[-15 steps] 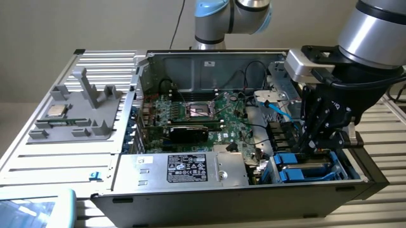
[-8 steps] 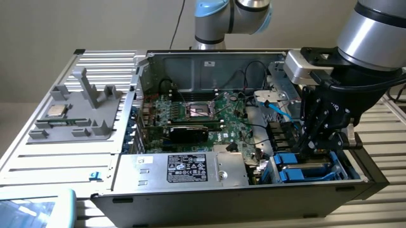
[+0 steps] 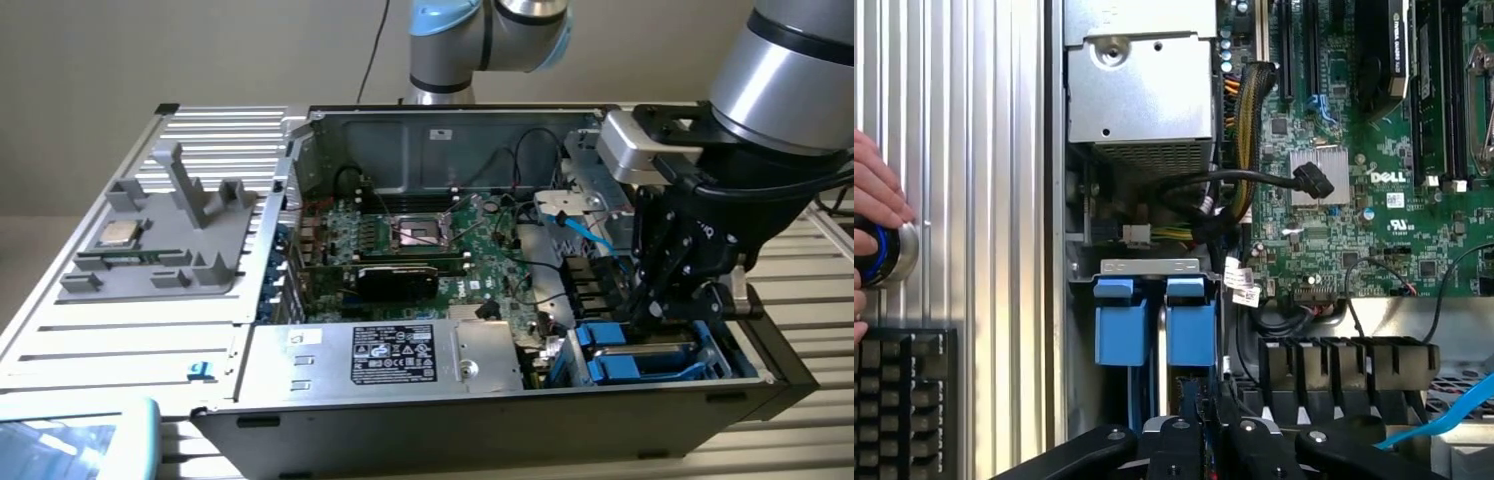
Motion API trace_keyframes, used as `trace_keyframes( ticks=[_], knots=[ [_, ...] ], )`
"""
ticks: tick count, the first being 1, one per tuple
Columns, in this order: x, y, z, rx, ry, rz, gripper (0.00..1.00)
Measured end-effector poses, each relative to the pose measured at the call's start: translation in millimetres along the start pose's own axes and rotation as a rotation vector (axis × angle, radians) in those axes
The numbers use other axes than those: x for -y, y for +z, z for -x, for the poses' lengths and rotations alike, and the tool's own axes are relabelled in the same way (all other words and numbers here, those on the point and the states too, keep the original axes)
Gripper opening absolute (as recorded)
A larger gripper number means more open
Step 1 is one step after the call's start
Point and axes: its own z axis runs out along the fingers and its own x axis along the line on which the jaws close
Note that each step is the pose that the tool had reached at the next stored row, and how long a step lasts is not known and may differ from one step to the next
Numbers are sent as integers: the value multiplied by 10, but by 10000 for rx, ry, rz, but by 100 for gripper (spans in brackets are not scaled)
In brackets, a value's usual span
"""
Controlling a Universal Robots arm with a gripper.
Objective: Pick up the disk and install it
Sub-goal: 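Insert the second disk wire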
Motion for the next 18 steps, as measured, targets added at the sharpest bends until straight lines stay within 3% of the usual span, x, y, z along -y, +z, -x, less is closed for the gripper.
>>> trace_keyframes(
  ticks=[4, 9, 18],
  knots=[
    [0, 11, 0, 10, 0, -14, 15],
    [-11, 15, 0, 68, -6, -116, 15],
    [-19, 43, 1, 67, -11, -135, 15]
  ],
)
